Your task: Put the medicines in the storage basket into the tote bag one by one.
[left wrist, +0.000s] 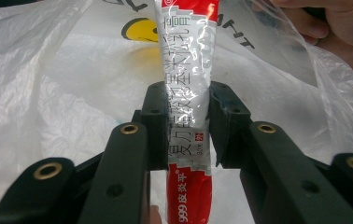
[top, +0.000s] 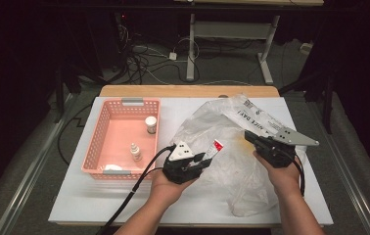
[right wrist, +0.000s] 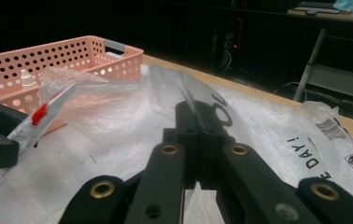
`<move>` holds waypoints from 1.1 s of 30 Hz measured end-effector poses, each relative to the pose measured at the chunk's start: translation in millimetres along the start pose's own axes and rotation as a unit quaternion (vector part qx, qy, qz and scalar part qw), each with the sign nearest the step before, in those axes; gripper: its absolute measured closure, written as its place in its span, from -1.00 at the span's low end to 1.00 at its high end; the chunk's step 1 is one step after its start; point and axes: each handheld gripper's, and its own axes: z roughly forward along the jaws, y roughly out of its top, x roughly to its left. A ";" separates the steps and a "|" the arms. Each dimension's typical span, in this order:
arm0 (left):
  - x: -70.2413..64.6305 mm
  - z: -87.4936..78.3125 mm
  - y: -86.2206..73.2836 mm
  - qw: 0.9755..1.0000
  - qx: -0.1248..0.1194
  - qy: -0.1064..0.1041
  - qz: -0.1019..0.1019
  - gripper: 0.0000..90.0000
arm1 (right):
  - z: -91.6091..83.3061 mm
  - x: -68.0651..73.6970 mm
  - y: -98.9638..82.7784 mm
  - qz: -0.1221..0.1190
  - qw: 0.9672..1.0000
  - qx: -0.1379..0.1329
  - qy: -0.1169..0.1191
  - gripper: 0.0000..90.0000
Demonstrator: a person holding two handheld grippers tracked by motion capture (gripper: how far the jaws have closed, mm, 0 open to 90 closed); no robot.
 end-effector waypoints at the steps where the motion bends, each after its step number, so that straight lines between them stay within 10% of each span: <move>1: 0.4 1.5 0.5 1.000 0.001 0.000 0.000 0.52 | -0.3 -0.2 0.1 0.000 1.000 -0.001 0.000 1.00; 33: 9.5 72.5 15.0 0.999 0.028 0.030 0.003 0.52 | 1.7 2.9 6.7 -0.002 1.000 -0.017 0.001 1.00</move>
